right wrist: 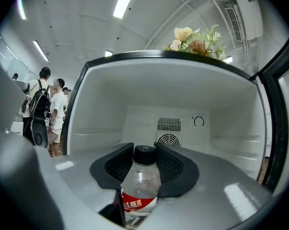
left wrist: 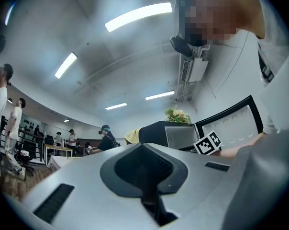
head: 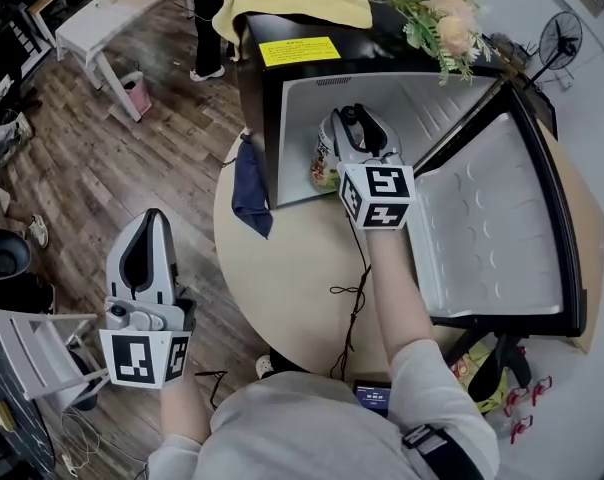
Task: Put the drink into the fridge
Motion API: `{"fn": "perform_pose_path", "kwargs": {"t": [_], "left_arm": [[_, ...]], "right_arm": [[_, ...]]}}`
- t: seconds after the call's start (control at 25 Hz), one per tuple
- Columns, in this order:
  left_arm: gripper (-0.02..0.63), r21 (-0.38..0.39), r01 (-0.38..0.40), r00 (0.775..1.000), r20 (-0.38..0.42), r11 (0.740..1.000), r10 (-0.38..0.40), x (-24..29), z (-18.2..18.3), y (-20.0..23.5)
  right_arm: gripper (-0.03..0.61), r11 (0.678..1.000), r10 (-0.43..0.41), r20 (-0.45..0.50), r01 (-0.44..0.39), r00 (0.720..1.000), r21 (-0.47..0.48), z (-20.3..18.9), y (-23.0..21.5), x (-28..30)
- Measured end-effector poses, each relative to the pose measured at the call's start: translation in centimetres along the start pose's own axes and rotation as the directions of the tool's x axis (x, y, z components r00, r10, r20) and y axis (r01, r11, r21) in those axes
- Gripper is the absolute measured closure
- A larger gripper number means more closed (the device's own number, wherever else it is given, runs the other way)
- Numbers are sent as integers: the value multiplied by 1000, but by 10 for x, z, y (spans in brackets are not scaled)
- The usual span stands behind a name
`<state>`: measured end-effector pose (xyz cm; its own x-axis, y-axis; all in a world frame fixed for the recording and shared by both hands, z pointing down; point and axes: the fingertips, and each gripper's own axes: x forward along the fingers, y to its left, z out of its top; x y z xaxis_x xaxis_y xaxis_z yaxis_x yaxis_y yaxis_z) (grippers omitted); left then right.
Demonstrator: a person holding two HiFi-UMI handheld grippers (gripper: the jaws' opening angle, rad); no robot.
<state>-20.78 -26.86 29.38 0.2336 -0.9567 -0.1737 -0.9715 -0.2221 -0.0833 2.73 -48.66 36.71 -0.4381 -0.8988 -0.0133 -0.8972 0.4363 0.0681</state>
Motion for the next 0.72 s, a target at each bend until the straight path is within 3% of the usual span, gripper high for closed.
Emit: {"fn": "perform_pose_path", "kwargs": {"t": [0.72], "left_arm": [[606,7,-90,995,-48,996,90,-1,-18,28]], "right_arm": [[422,998,47,-84,-44,995,34,-59,19,55]]}}
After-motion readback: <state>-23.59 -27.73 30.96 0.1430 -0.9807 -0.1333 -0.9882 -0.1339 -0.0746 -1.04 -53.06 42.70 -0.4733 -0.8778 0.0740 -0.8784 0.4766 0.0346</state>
